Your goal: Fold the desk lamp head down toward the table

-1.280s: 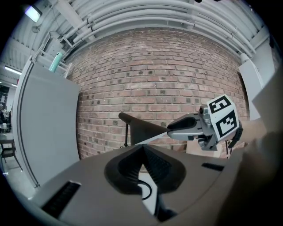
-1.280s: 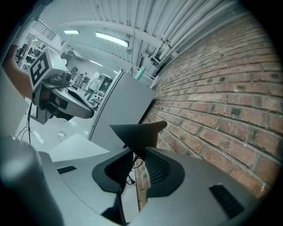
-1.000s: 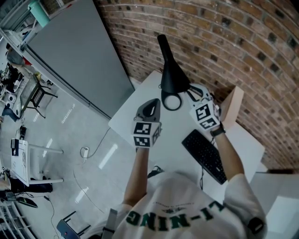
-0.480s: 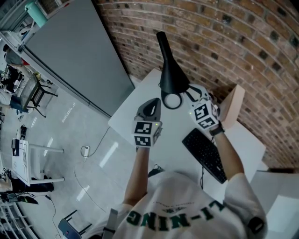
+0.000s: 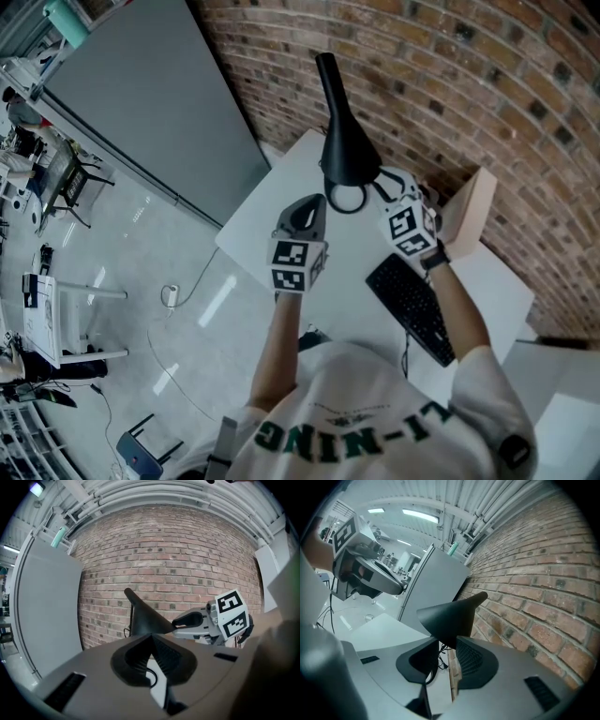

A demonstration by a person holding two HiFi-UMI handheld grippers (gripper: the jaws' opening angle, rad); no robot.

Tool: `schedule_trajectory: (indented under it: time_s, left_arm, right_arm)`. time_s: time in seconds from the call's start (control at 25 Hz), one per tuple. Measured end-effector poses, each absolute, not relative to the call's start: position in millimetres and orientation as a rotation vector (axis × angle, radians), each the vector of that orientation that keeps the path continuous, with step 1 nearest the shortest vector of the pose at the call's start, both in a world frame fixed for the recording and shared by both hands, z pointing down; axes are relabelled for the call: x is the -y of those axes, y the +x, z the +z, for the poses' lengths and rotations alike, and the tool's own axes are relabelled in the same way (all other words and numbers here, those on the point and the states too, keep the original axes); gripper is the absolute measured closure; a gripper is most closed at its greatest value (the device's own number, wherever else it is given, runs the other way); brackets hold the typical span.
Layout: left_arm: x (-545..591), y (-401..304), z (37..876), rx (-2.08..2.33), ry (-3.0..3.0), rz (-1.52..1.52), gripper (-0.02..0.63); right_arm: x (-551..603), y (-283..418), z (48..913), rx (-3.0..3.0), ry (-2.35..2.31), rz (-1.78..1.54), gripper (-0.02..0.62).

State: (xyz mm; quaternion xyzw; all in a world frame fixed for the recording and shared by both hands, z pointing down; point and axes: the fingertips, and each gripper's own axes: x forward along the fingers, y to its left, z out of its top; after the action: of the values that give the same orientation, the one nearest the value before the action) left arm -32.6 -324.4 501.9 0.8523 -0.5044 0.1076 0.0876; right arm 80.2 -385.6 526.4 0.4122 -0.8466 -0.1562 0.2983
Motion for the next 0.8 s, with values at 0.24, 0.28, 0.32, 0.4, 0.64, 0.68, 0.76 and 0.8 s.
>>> schedule_trajectory:
  time_s: [0.24, 0.28, 0.32, 0.4, 0.64, 0.68, 0.76, 0.8]
  left_arm:
    - [325, -33, 514, 1.486, 2.524, 0.353, 0.612]
    - [325, -34, 514, 1.484, 2.522, 0.355, 0.612]
    - [326, -34, 515, 1.483, 2.517, 0.358, 0.612]
    - [326, -36, 517, 1.483, 2.509, 0.362, 0.612]
    - [329, -39, 525, 1.486, 2.501, 0.364, 0.612]
    - [328, -39, 527, 1.483, 2.496, 0.368, 0.612]
    - [329, -41, 528, 1.483, 2.488, 0.363, 0.612]
    - [330, -42, 528, 1.487, 2.488, 0.354, 0.612]
  right_arm:
    - [389, 78, 535, 2.233, 1.103, -0.411, 0.485]
    - [390, 79, 539, 2.231, 1.106, -0.41, 0.483]
    - [391, 79, 542, 2.227, 1.106, -0.412, 0.483]
    - [393, 78, 545, 2.218, 1.105, -0.419, 0.483]
    - [399, 78, 559, 2.191, 1.102, -0.459, 0.481]
    - [400, 78, 561, 2.185, 1.101, -0.472, 0.482]
    - [403, 77, 564, 2.174, 1.098, -0.491, 0.482]
    - [404, 77, 566, 2.17, 1.098, -0.497, 0.482]
